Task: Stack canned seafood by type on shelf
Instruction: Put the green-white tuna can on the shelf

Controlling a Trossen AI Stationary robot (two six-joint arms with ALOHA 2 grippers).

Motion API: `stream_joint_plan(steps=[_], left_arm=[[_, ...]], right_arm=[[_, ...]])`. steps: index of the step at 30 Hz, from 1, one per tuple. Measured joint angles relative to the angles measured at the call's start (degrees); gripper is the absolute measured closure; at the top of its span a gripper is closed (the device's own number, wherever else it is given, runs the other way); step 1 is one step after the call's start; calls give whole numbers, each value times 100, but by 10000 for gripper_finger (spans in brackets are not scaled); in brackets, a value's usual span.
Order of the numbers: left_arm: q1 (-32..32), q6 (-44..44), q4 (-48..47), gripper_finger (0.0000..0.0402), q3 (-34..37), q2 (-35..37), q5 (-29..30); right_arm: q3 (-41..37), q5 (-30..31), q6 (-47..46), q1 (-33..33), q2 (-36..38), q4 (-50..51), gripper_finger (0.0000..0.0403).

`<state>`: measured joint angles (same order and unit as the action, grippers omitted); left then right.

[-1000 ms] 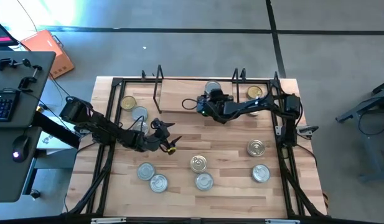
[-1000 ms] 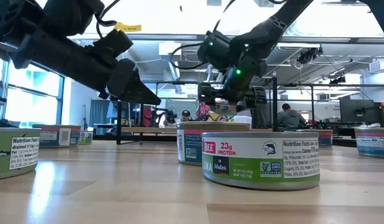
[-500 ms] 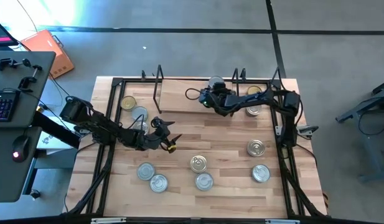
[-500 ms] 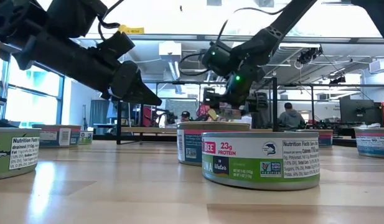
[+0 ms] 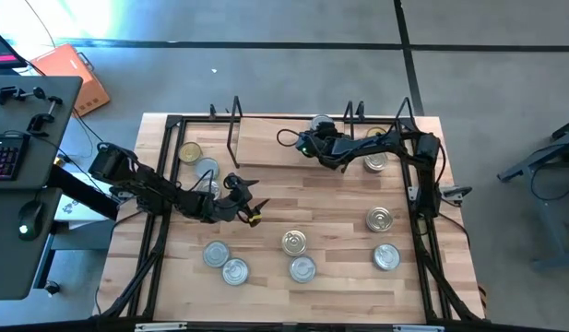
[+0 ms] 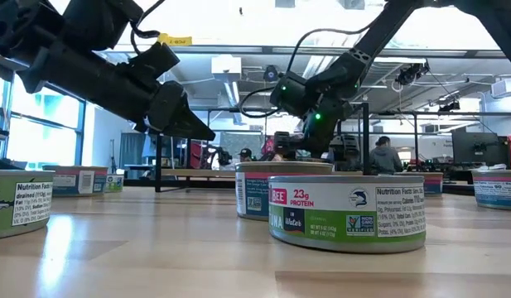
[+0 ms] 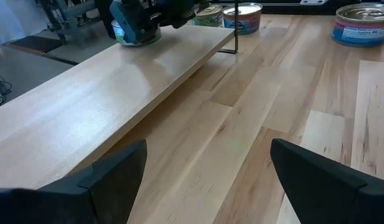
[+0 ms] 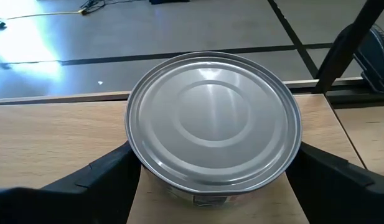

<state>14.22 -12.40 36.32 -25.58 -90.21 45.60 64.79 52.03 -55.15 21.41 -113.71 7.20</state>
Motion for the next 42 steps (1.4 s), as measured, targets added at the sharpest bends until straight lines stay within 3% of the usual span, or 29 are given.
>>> stream_joint_plan(steps=[11, 42], left_arm=[[0, 4, -4, 67, 0, 0, -1], [0, 7, -46, 67, 0, 0, -68]], right_arm=[[0, -61, 269, -2, -4, -11, 34], [11, -524, 1125, 13, -2, 61, 31]])
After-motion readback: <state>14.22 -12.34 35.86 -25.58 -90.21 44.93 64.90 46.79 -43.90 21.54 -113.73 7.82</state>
